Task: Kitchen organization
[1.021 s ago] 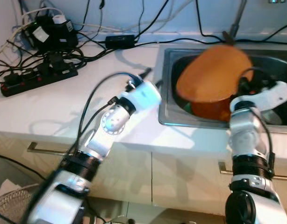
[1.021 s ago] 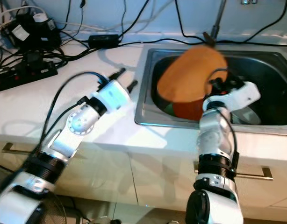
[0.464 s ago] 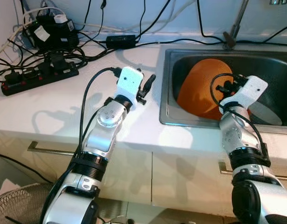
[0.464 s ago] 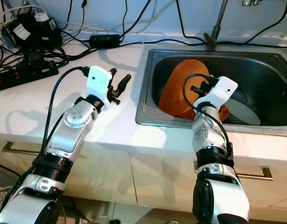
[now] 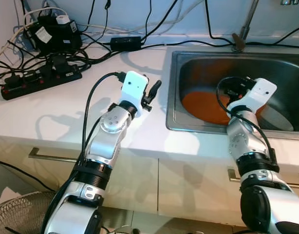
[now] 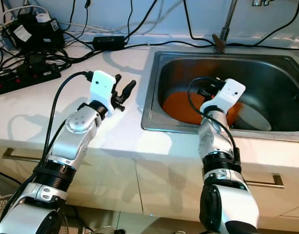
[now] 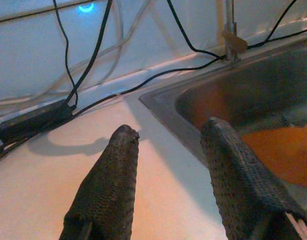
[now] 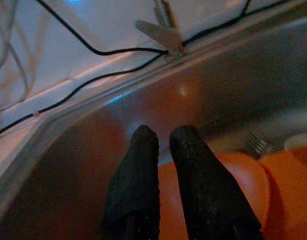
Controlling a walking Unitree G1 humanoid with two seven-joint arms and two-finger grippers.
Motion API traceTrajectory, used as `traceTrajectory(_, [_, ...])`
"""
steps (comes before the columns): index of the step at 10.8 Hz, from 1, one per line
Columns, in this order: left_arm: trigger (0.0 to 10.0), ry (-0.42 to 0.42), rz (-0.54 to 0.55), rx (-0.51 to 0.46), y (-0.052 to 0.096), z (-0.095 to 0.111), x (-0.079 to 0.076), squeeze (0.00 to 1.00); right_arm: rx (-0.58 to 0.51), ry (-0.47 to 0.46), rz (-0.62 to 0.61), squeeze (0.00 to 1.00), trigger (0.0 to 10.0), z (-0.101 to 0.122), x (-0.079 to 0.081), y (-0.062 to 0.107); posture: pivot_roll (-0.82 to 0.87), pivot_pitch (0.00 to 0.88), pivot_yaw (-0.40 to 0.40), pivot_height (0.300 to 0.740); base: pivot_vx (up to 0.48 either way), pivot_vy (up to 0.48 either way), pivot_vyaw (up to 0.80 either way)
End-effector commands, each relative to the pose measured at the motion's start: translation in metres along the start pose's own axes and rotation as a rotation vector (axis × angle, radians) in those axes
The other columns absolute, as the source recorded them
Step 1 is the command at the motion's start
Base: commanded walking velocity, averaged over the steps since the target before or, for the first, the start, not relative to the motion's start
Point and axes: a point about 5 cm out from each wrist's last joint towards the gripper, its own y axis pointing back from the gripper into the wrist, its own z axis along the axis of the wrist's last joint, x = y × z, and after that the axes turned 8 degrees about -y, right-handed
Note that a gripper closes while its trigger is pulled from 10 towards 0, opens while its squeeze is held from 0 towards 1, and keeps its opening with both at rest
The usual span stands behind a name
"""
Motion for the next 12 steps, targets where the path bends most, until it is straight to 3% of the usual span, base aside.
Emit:
traceTrajectory(1, [10.0, 0.0, 0.026, -0.008, 0.004, 0.0, 0.005, 0.0, -0.058, 0.047, 0.052, 0.0, 10.0, 0.007, 0.013, 0.0, 0.04, 0.027, 0.056, 0.74, 0.0, 0.0, 0.0])
traceTrajectory(3, [10.0, -0.024, 0.141, -0.087, 0.009, 0.001, 0.014, 0.0, -0.271, 0.159, 0.212, 0.0, 10.0, 0.024, 0.042, 0.02, 0.02, 0.035, 0.056, 0.74, 0.0, 0.0, 0.0])
traceTrajectory(6, [10.0, -0.096, 0.294, -0.18, 0.022, 0.004, 0.029, 0.0, -0.355, 0.28, 0.247, 0.0, 10.0, 0.006, 0.049, 0.055, 0.01, 0.039, 0.066, 0.74, 0.0, -0.096, 0.0])
traceTrajectory(9, [10.0, -0.097, 0.306, -0.193, 0.023, 0.001, 0.027, 0.0, -0.371, 0.298, 0.257, 0.0, 10.0, 0.007, 0.057, 0.063, 0.0, 0.034, 0.065, 0.74, 0.0, -0.48, 0.0])
traceTrajectory(12, [10.0, -0.102, 0.282, -0.204, 0.025, -0.002, 0.021, 0.0, -0.398, 0.318, 0.26, 0.0, 10.0, 0.01, 0.061, 0.066, -0.01, 0.019, 0.061, 0.74, 0.0, -0.48, -0.53])
